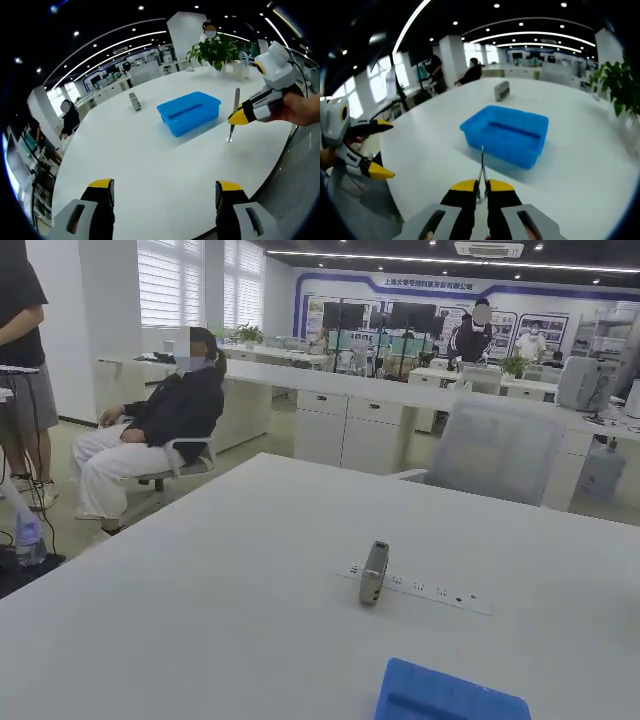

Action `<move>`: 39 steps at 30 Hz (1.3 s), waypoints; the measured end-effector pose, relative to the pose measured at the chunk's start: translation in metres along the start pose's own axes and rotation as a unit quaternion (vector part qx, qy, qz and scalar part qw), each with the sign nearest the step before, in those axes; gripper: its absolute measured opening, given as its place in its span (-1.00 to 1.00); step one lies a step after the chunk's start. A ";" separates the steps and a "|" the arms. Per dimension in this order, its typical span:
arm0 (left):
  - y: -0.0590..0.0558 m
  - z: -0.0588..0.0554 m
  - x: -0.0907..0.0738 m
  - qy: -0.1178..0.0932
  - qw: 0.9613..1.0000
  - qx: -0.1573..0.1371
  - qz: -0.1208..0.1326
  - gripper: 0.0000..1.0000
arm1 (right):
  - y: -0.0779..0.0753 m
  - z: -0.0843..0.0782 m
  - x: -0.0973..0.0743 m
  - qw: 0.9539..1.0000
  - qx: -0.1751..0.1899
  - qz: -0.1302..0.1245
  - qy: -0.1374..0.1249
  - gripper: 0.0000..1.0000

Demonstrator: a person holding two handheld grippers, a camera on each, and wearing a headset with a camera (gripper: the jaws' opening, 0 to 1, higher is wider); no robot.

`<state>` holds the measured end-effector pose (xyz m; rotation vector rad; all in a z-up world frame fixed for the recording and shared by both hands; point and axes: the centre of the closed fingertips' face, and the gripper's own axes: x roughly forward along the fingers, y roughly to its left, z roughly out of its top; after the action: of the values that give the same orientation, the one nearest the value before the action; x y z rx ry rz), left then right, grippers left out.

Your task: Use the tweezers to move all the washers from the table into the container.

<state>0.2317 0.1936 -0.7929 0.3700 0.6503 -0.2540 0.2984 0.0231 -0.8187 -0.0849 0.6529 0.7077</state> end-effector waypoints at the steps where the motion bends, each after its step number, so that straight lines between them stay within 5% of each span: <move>1: 0.000 0.000 0.000 0.000 1.000 0.000 0.000 0.69 | 0.000 0.000 0.000 1.000 0.000 0.000 0.000 -0.92; 19: -0.001 -0.001 0.000 0.002 1.000 0.003 -0.002 0.69 | 0.007 -0.001 -0.003 1.000 0.006 0.002 0.000 -0.92; 34: -0.003 0.001 0.000 -0.002 1.000 0.003 -0.006 0.70 | 0.009 -0.004 -0.002 0.999 -0.049 -0.007 0.003 -0.95; 39: -0.002 0.002 0.000 -0.006 1.000 0.000 -0.007 0.70 | 0.005 -0.003 0.000 0.999 -0.038 0.003 0.012 -0.95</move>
<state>0.2319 0.1906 -0.7914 0.3631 0.6406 -0.2686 0.2931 0.0261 -0.8203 -0.1617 0.6488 0.7377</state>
